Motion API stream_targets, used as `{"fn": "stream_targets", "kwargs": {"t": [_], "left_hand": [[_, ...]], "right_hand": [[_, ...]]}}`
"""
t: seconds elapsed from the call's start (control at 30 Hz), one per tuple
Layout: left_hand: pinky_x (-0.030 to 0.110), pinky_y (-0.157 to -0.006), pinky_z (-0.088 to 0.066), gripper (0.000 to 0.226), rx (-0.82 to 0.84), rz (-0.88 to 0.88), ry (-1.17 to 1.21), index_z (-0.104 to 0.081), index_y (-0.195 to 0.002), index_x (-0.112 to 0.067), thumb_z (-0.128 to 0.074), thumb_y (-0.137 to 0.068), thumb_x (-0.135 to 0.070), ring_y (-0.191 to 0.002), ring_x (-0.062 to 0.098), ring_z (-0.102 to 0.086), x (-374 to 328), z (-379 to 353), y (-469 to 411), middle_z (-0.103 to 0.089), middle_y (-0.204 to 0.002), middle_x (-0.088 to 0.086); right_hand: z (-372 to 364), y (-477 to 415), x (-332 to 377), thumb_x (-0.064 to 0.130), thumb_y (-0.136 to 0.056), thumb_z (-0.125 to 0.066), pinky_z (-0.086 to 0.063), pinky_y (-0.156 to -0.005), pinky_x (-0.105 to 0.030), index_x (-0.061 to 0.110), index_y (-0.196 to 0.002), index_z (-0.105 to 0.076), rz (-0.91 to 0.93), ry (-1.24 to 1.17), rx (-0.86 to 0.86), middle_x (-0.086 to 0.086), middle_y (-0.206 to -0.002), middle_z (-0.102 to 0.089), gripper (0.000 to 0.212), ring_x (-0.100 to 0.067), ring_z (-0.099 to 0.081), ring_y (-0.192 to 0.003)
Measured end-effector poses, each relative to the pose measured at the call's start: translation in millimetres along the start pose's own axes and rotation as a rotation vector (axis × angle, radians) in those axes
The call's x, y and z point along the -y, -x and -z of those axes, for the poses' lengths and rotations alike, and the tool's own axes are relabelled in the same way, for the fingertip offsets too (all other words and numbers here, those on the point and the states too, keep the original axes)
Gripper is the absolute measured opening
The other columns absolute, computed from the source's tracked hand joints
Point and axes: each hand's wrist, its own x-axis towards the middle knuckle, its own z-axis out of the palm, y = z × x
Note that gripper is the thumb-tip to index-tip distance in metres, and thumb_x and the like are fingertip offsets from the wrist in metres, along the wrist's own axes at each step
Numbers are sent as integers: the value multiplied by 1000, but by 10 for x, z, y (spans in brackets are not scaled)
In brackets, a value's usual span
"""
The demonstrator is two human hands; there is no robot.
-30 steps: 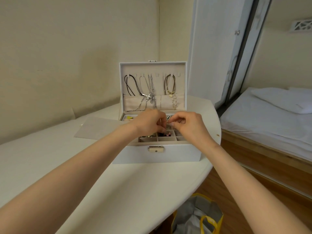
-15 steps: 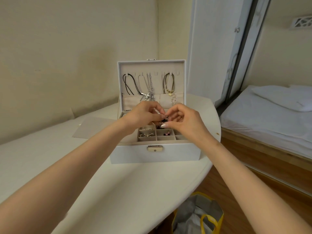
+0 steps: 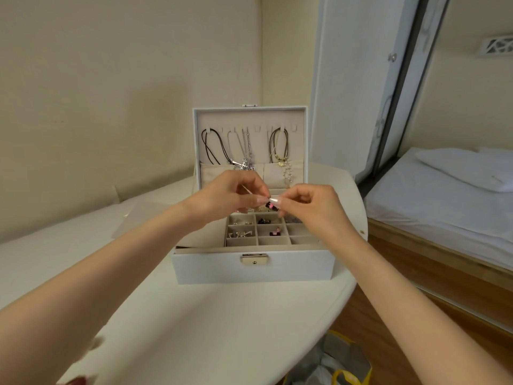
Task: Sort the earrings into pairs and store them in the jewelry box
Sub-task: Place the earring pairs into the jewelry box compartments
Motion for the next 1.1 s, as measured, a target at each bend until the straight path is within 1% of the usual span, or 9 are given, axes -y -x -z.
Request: {"fn": "stream_targets", "kwargs": {"t": [0.13, 0.23, 0.33, 0.4, 0.47, 0.67, 0.73, 0.93, 1.1], "left_hand": [[16, -63, -50, 6, 29, 7, 5, -63, -92, -4, -61, -86, -5, -69, 10, -61, 41, -11, -18, -65, -78, 8], [22, -66, -52, 6, 22, -3, -104, -62, -88, -8, -65, -84, -8, -69, 15, -62, 75, -24, -52, -67, -81, 13], [17, -68, -47, 9, 84, -34, -342, -60, -81, -18, -67, -83, -13, -67, 7, -59, 73, -66, -84, -69, -81, 3], [5, -63, -39, 7, 124, -62, -511, -60, -83, -20, -66, -83, -16, -65, -3, -53, 52, -97, -87, -65, -80, -6], [3, -60, -36, 6, 155, -90, -615, -60, -85, -21, -65, -84, -17, -64, -7, -50, 41, -119, -91, -58, -74, -15], [14, -61, -34, 7, 234, -110, -767, -54, -87, -29, -60, -87, -30, -77, 8, -49, 48, -125, -138, -61, -87, -9], [17, -59, -32, 10, 246, -124, -813, -55, -93, -23, -59, -88, -31, -82, 12, -51, 59, -147, -153, -63, -90, -6], [25, -72, -25, 18, 88, -310, -1004, -57, -102, -23, -58, -87, -33, -102, 15, -47, 166, -273, -144, -59, -97, -8], [24, -62, -20, 18, 14, -284, -938, -56, -94, -23, -64, -81, -34, -96, 14, -51, 179, -281, -115, -57, -92, -8]], "right_hand": [[0, -16, -3, 24, -77, -74, -51, -74, -32, 13, -77, -76, -63, 66, 83, -4, -72, -70, 11, -12, -59, -70], [11, -16, -14, 25, -78, -73, -50, -73, -30, 17, -77, -76, -34, 228, 97, 0, -74, -71, 8, -11, -60, -70], [67, -28, -35, 22, -79, -72, -48, -71, -22, 18, -77, -75, -8, 214, 23, 6, -75, -71, 6, -10, -62, -73], [94, -36, -67, 21, -80, -71, -50, -72, -25, 17, -75, -75, 2, 161, -6, 1, -73, -70, 6, -16, -62, -74], [101, -37, -108, 21, -79, -71, -51, -73, -30, 16, -75, -74, 5, 137, -16, -1, -70, -69, 7, -19, -62, -71], [67, -11, -203, 19, -79, -70, -43, -61, -11, 22, -71, -73, 25, 148, -5, 18, -64, -66, 9, 2, -55, -58], [51, -7, -215, 22, -79, -70, -45, -63, -15, 24, -71, -73, 30, 154, -10, 17, -67, -68, 8, 1, -55, -60], [40, 21, -230, 22, -79, -71, -49, -68, -29, 25, -72, -73, 28, 170, -22, 12, -70, -68, 8, -10, -57, -62], [39, 32, -234, 23, -80, -70, -49, -68, -26, 23, -75, -74, 53, 161, -36, 10, -71, -69, 6, -13, -58, -67]]}}
